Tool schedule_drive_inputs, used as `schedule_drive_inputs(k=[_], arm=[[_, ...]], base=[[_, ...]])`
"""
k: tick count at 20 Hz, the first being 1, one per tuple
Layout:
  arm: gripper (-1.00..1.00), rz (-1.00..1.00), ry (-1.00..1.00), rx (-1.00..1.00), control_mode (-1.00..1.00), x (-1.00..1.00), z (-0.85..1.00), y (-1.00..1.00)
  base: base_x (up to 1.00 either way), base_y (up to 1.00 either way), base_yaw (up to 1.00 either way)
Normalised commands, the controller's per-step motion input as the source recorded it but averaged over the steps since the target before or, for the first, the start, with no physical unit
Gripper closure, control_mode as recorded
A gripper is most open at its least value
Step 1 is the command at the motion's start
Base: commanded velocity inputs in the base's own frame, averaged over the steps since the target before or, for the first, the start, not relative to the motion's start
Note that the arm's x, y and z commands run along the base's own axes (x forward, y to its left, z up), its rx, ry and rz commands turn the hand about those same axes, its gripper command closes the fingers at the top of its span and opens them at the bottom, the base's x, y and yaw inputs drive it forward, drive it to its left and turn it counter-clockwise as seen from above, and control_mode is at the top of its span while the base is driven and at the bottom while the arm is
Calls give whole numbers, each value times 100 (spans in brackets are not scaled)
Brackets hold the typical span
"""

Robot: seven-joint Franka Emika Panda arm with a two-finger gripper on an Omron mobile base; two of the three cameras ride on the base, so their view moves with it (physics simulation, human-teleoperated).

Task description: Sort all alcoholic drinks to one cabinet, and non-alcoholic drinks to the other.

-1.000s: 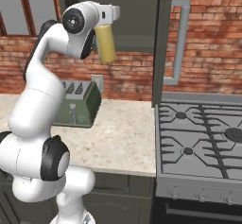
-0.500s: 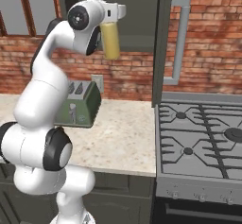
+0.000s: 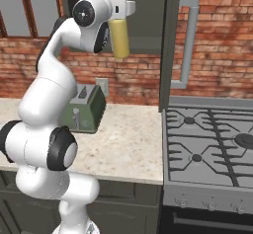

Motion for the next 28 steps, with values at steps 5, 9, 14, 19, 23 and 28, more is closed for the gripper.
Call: schedule_drive_inputs(k=[5, 9, 14, 19, 23, 28], arm=[[100, -3, 0, 1, -100, 0, 14, -1], [100, -1, 0, 4, -100, 4, 14, -2], [100, 0, 0, 7, -100, 14, 4, -6], [100, 0, 0, 7, -100, 17, 0, -9], [100, 0, -7, 4, -100, 4, 0, -3], [100, 0, -10, 3, -100, 3, 0, -6]], base=[[0, 0, 0], [0, 0, 0], [0, 0, 0], [0, 0, 0], [0, 0, 0], [0, 0, 0]])
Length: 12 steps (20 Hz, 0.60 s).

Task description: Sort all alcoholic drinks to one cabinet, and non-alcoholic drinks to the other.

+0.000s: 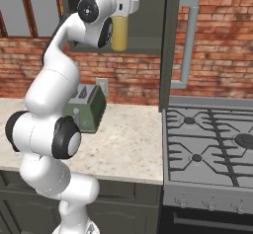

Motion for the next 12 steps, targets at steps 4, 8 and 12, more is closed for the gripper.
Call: schedule_drive_inputs(k=[4, 8, 12], arm=[[100, 0, -7, 3, -100, 18, 0, -5], [100, 0, -1, 2, -100, 26, 0, -4], [100, 0, 0, 1, -100, 27, 0, -6]], base=[[0, 0, 0], [0, 0, 0], [0, 0, 0]])
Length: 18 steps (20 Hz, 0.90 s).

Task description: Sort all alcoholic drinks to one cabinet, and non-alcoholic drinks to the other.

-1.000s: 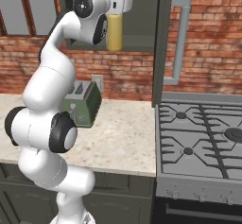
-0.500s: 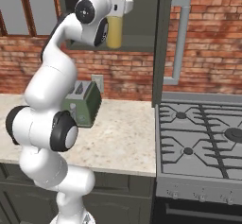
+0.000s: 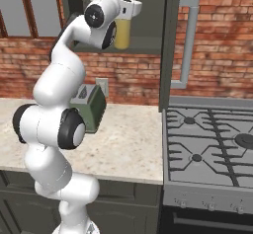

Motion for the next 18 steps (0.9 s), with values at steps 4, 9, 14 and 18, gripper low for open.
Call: schedule_drive_inputs(k=[4, 9, 14, 18], arm=[[100, 0, 0, 0, -100, 25, 0, -6], [100, 0, 0, 0, -100, 19, 0, -3], [100, 0, 0, 0, -100, 23, 0, -3], [100, 0, 0, 0, -100, 24, -1, 0]], base=[[0, 0, 0], [0, 0, 0], [0, 0, 0], [0, 0, 0]])
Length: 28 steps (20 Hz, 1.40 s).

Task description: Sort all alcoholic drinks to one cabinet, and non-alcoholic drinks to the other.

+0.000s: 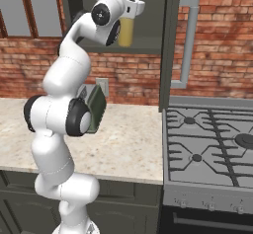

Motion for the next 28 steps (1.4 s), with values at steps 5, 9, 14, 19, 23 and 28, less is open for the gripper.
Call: schedule_drive_inputs(k=[5, 9, 14, 19, 23, 28], arm=[[100, 0, 0, 0, -100, 14, -8, 0], [100, 0, 0, 0, -100, 16, -12, 0], [100, 0, 0, 0, -100, 22, -10, 0], [100, 0, 0, 0, -100, 27, -8, 0], [100, 0, 0, 0, -100, 28, -9, 0], [100, 0, -3, 0, -100, 15, -6, 0]], base=[[0, 0, 0], [0, 0, 0], [0, 0, 0], [0, 0, 0], [0, 0, 0], [0, 0, 0]])
